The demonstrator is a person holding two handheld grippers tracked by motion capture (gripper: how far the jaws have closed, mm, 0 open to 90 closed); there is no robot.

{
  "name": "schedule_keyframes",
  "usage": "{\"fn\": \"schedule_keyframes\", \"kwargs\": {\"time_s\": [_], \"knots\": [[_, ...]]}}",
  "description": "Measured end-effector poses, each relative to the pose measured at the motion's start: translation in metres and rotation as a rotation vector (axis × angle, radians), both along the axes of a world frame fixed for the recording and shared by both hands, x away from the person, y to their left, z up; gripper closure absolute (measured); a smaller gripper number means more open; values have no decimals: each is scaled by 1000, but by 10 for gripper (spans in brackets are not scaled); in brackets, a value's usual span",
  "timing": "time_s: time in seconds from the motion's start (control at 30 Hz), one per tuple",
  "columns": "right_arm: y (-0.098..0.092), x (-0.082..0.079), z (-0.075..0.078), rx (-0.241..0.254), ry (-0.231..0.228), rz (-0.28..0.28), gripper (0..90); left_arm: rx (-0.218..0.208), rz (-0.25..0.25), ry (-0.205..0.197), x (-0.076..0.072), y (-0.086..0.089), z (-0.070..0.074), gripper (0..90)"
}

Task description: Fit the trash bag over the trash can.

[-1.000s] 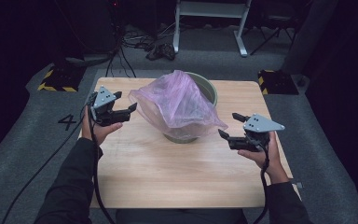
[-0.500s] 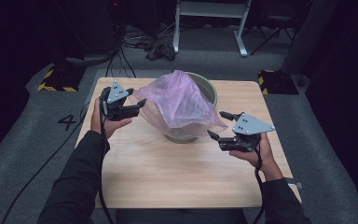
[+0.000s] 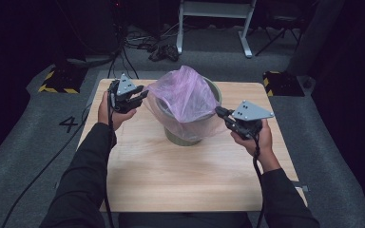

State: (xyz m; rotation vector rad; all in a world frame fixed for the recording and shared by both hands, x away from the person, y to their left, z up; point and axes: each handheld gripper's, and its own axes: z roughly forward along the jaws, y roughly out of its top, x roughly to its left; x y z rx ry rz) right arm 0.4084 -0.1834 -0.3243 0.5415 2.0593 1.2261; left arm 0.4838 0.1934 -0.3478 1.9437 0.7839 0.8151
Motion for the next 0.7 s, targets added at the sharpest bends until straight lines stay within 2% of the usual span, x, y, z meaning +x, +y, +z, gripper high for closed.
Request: {"fn": "schedule_keyframes", "kwargs": {"time_s": [0.07,0.13,0.2,0.27,0.33,0.4,0.43,0.5,0.6,0.7], "knots": [[-3,10,1,27,9,-37,896,6,-8,2,4,-3,-1,838],[-6,21,3,72,28,-67,898,15,8,3,9,-7,-2,862],[-8,31,3,86,31,-111,900,-11,15,8,14,-9,-3,895],[-11,43,1,134,68,-135,900,-21,28,10,18,-11,-4,896],[-11,52,-2,131,69,-182,900,-30,34,17,22,-12,-7,898],[-12,62,-5,147,93,-212,900,-67,34,42,27,-13,-11,898],[-13,66,-7,153,99,-235,900,-72,40,49,29,-13,-13,898],[-15,77,-12,170,134,-266,900,-96,44,64,34,-15,-17,898],[-17,90,-21,166,176,-306,900,-113,51,88,40,-18,-23,900],[-19,100,-29,178,225,-321,900,-116,43,110,44,-22,-29,900]]}}
